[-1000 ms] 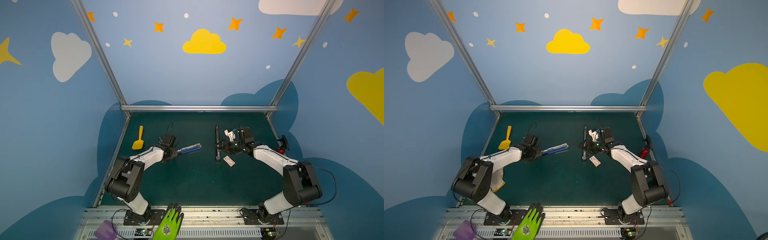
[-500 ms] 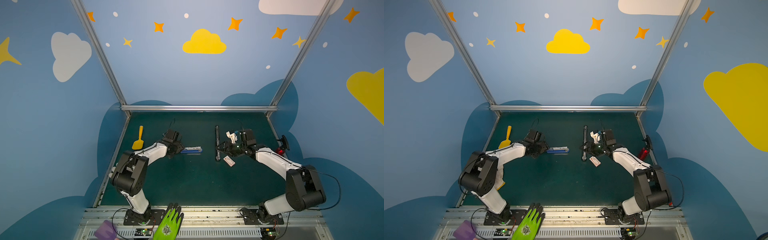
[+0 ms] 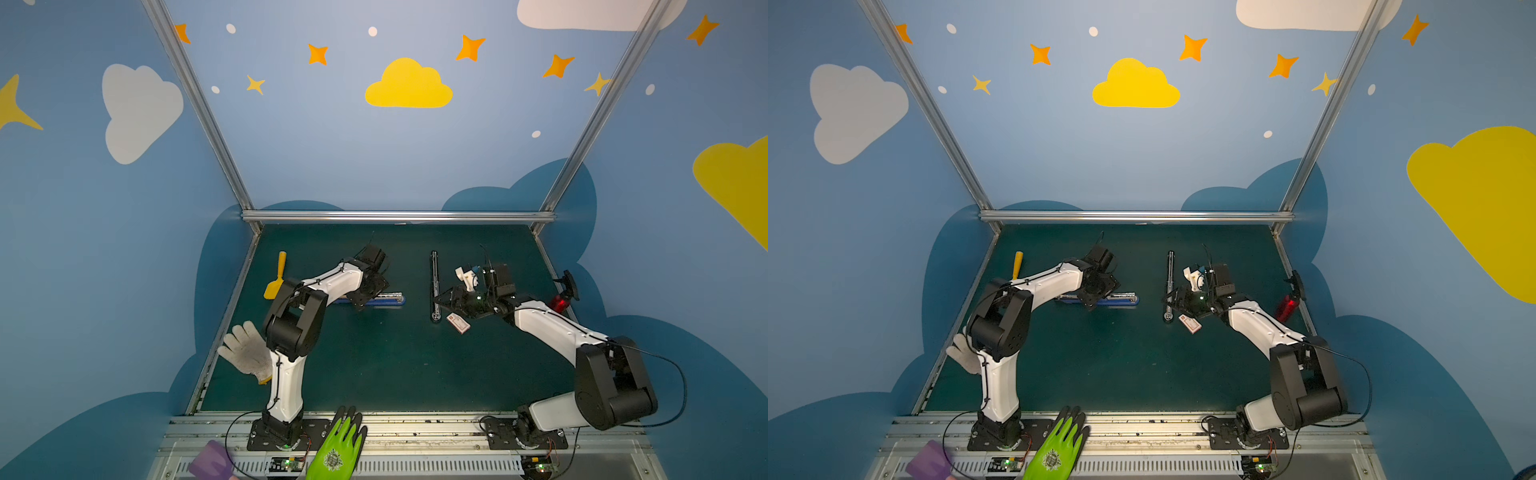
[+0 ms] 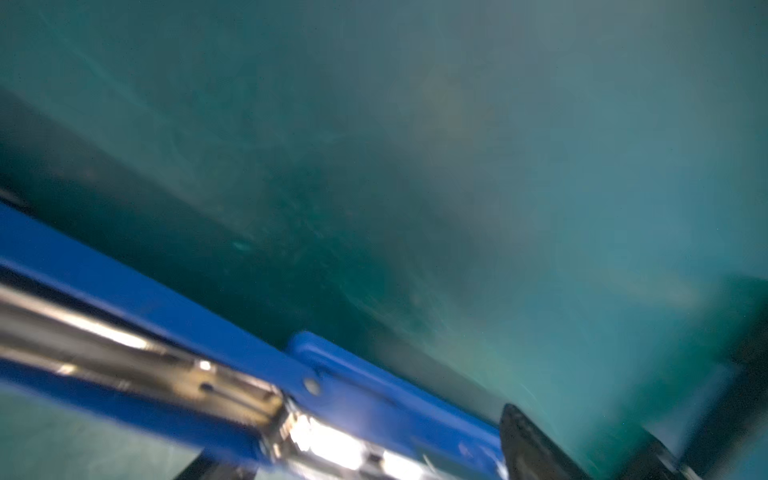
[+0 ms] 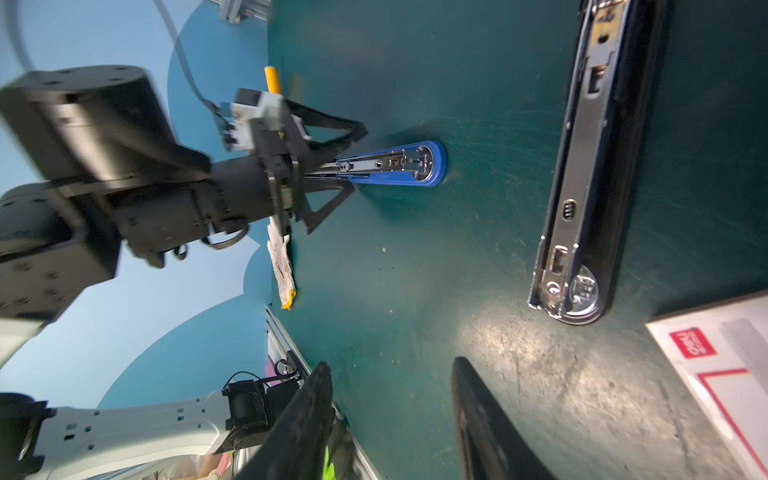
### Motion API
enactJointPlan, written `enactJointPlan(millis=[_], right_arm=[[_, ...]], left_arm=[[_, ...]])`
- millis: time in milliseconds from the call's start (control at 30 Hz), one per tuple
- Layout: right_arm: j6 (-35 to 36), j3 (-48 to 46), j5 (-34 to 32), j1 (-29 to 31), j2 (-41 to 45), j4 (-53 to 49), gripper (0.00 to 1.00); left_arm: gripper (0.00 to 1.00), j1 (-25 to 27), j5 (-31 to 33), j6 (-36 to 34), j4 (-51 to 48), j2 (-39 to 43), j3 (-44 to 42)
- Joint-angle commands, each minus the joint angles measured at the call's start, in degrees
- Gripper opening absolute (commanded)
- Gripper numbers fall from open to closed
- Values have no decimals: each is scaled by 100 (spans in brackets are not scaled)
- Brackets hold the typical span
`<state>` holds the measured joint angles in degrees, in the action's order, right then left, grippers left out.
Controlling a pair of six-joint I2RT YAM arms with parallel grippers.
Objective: Load the staples into the stapler
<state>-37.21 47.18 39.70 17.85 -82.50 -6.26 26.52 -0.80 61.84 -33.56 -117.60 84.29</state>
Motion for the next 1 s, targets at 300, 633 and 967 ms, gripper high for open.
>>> enactJointPlan(millis=[300,633,967], right_arm=[[14,-196,88,-211,191,44,48],[-99,-188,113,-212,109,149,48],[-81,-135,28,-217,180,5,48]], left_arm=[[45,104,-360,-514,-672,-590,356],[28,215,-47,-2797,-1630,-932,1045],[24,396,603,-4452,-2074,-1133,1409]])
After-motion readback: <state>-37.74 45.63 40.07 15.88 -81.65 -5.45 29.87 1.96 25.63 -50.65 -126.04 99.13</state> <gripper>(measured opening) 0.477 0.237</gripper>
